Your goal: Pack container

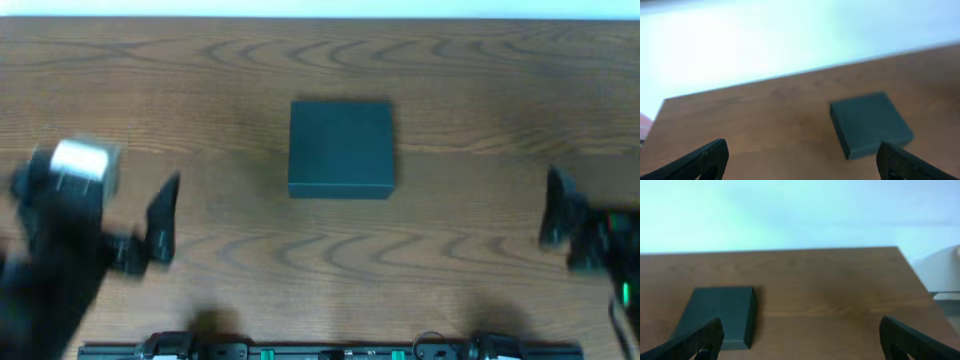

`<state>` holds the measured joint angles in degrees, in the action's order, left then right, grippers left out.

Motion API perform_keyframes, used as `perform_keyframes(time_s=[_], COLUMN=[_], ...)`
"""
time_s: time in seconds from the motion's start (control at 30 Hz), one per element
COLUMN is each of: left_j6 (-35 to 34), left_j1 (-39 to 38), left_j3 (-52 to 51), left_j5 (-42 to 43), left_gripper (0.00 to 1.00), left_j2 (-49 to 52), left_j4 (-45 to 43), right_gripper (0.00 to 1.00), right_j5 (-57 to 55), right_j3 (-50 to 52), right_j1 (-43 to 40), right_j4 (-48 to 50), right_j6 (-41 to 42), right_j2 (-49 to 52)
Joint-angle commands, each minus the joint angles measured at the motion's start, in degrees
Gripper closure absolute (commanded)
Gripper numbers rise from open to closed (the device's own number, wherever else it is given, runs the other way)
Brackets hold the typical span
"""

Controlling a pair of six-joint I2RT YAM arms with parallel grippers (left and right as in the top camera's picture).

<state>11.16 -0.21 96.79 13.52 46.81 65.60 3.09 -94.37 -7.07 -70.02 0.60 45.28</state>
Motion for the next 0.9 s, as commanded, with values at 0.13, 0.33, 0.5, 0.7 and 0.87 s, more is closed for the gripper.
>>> perform_keyframes(time_s=[0.13, 0.33, 0.5, 0.7, 0.87], left_j6=[-12.00, -22.80, -16.85, -15.87, -14.56], left_j1=[0.20, 0.20, 0.20, 0.20, 0.20], left_j3=[-21.49, -45.83, -65.92, -75.01, -78.60], left_j5=[-7.02, -9.27, -4.66, -6.91, -4.92], left_gripper=[0.05, 0.05, 0.05, 0.05, 0.05], left_j2=[-18.51, -24.33, -19.89, -13.99, -9.92], left_j4=[-2.97, -19.69, -47.93, -64.98, -71.45], right_gripper=[0.01, 0.01, 0.01, 0.01, 0.01], right_j5=[-2.43, 5.84, 7.08, 5.38, 2.03], right_j3=[20.31, 44.70, 62.77, 74.23, 79.25], right_j1=[-0.09, -0.09, -0.09, -0.09, -0.15], right_j4=[2.86, 21.62, 48.57, 63.65, 65.51], right_j6=[9.77, 12.02, 9.03, 5.14, 5.16], right_j2=[-19.50, -24.26, -22.29, -18.80, -16.74])
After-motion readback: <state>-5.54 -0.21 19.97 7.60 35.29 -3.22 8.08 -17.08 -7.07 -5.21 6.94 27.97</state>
